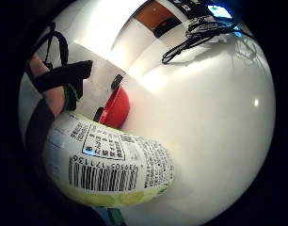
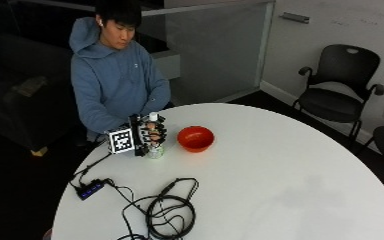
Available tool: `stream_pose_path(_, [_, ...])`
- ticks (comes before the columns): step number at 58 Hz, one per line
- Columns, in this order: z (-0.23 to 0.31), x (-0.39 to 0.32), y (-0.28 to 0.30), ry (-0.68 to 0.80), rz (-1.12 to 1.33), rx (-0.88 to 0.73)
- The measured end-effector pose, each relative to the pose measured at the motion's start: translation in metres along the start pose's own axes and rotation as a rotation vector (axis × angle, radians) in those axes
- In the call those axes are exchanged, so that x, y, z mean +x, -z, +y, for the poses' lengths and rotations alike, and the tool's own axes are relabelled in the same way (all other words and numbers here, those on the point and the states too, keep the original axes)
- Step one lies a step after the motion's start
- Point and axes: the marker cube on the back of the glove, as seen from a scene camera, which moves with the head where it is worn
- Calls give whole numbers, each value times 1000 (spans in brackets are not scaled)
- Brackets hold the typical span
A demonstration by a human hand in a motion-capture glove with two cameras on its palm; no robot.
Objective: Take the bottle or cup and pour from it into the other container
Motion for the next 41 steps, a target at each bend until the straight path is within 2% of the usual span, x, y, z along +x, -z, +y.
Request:
stream_pose_path(2, [1,-1,-1,-32,13,-29])
stream_pose_path(5, [-20,-2,-6,59,34,97])
stream_pose_path(8, [-19,-8,-5,-4,67,24])
stream_pose_path(12, [-33,-16,-9,26,136,73])
stream_pose_path(15, [-24,-26,-8,-95,203,-123])
stream_pose_path(17, [-24,-32,-8,-132,246,-197])
stream_pose_path(24, [-38,-49,-17,-181,411,-335])
stream_pose_path(33, [-59,-68,-35,-234,780,-619])
stream_pose_path(41, [-75,-78,-55,-251,1070,-740])
